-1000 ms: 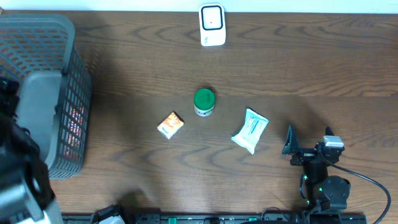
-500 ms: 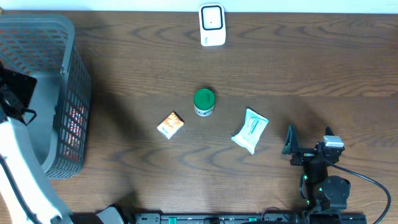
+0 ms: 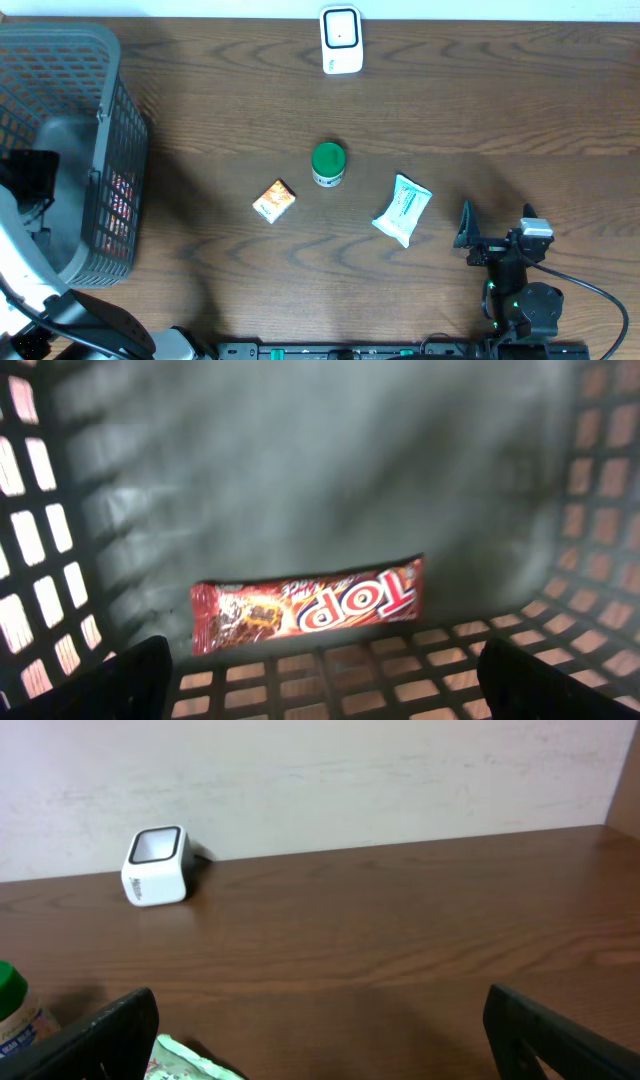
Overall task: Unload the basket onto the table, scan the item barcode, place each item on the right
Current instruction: 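Move the left gripper back into the basket and grasp the red Top bar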
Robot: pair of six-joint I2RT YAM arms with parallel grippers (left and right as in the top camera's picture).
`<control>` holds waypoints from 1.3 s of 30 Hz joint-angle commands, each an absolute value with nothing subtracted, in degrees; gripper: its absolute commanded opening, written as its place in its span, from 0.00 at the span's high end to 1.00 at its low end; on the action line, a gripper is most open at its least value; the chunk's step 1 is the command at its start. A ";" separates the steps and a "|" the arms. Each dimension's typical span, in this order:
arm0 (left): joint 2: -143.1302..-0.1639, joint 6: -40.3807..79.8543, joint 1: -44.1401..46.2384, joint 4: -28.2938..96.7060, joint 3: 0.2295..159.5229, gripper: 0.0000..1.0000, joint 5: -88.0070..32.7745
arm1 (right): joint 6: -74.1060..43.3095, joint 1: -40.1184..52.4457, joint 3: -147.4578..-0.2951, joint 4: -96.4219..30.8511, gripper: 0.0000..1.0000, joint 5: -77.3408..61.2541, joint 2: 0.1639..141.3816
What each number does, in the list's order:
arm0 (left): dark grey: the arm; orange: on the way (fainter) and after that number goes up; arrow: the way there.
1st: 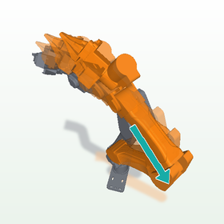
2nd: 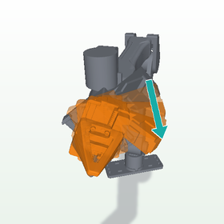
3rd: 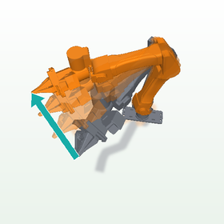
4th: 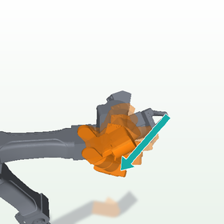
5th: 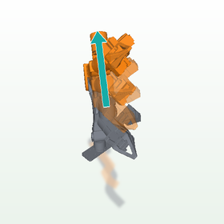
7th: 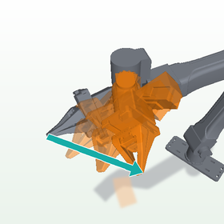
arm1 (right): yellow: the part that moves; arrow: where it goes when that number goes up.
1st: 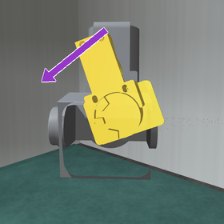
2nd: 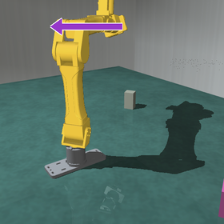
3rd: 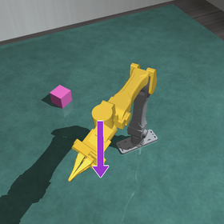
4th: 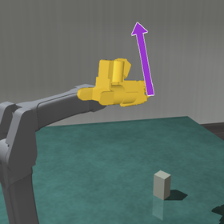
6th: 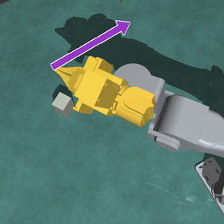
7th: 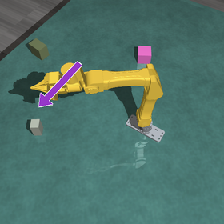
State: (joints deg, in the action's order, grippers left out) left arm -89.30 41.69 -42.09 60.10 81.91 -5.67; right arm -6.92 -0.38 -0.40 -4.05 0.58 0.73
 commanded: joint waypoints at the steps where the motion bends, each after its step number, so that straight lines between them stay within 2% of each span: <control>1: -89.58 40.56 -42.19 60.60 78.52 0.02 -6.02 | -6.35 0.05 -0.32 -4.29 0.01 0.32 0.54; 22: -89.65 40.34 -42.19 48.60 59.68 0.02 -6.00 | -6.35 0.05 -0.32 -4.29 0.01 0.32 0.54; 35: -94.54 40.12 -42.19 45.17 58.17 0.02 -6.04 | -6.35 0.05 -0.32 -4.29 0.01 0.32 0.54; 39: -98.65 38.52 -42.19 44.62 58.17 0.02 -9.39 | -6.35 0.05 -0.32 -4.29 0.01 0.32 0.54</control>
State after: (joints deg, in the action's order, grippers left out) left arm -95.72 40.23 -42.06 44.69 58.74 -6.76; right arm -6.92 -0.38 -0.40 -4.05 0.58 0.73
